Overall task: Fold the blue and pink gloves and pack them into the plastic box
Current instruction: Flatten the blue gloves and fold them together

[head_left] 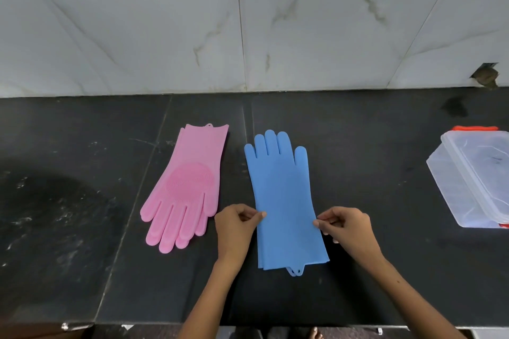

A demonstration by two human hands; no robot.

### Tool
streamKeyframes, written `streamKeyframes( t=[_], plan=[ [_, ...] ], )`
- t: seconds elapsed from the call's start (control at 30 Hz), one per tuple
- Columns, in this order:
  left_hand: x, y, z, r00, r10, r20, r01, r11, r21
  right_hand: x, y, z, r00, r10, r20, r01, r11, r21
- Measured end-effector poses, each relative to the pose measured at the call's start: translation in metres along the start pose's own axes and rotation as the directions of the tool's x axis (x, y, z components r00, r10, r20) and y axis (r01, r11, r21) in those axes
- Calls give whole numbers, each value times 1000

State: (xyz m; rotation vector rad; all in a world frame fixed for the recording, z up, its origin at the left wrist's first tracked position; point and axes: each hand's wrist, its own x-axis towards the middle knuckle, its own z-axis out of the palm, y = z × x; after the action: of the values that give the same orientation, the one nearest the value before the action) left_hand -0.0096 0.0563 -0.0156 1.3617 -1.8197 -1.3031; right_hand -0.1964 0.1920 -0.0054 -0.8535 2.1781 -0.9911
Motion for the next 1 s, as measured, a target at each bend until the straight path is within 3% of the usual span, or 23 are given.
streamKeyframes(
  t=[0.2, 0.37, 0.6, 0.83, 1.0],
  plan=[
    [-18, 5, 8, 998, 45, -35, -39, 984, 173, -12, -6, 4, 1000, 27, -5, -27, 998, 56],
    [-14, 5, 5, 998, 51, -21, -46, 981, 188, -14, -9, 4, 998, 61, 6, -61, 983, 172],
    [-15, -4, 4, 997, 55, -45, -46, 985, 169, -21, 0, 17, 996, 43, -73, -49, 996, -78],
    [-10, -11, 1, 993, 118, 2, -116, 978, 172, -23, 7, 20, 996, 28, -83, -35, 996, -85],
    [-10, -10, -7, 963, 255, 86, -269, 928, 256, -20, 6, 13, 998, -35, -45, 30, 994, -104]
  ],
)
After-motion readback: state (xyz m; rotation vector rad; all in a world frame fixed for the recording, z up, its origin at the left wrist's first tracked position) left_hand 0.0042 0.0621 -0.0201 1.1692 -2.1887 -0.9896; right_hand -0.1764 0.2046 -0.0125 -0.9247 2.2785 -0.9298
